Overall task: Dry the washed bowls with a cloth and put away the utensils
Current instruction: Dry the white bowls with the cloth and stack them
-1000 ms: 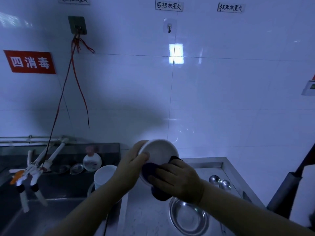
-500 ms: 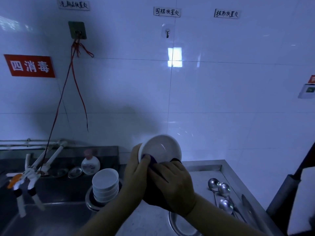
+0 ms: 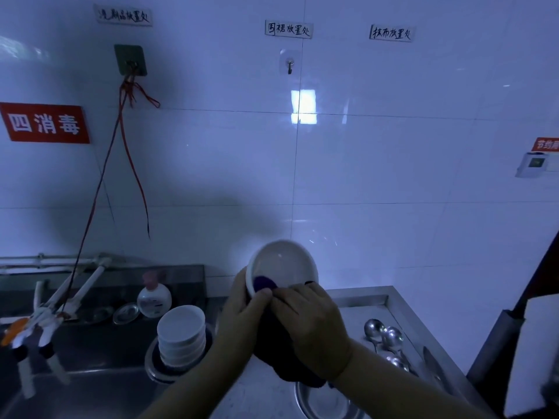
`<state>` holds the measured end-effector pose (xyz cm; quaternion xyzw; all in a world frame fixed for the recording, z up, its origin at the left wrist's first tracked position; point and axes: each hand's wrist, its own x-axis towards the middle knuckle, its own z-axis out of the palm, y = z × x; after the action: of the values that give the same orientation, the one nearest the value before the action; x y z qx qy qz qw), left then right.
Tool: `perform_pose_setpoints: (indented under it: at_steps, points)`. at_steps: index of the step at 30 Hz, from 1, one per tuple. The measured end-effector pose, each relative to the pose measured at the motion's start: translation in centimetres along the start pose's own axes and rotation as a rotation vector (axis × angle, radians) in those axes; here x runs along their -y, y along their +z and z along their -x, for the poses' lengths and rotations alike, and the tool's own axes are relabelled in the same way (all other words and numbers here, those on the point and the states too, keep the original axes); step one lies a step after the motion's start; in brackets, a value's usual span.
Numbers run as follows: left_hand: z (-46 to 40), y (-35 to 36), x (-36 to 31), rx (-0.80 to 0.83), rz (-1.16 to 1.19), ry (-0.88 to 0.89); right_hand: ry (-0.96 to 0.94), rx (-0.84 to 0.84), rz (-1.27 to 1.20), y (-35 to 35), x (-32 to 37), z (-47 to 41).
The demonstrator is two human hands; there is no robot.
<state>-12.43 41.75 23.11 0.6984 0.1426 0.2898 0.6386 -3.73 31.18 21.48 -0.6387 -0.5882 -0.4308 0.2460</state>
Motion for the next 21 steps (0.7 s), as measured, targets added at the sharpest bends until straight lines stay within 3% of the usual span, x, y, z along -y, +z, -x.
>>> perform_pose_setpoints:
  at_steps: [4,9,13,16,21]
  points:
    - [-0.4,-0.9,0.0,-0.015,-0.06,0.163,0.055,0.119,-0.097,0.3,1.5,0.4]
    - [-1.1,-3.7,-0.5,0.127,-0.218,0.248,-0.252,0.331,-0.031,-1.6,-0.7,0.8]
    - [-1.4,-4.3,-1.8,0.329,-0.226,0.186,-0.377,0.409,0.094,-3.2,-2.2,-0.1]
    - [-1.6,-4.1,-2.4,0.439,-0.213,0.168,-0.325,0.453,0.129,-3.3,-1.7,-1.0]
    - [-1.4,-3.5,-2.2,0.412,-0.155,0.188,-0.181,0.561,0.111,-2.8,-0.1,-1.7]
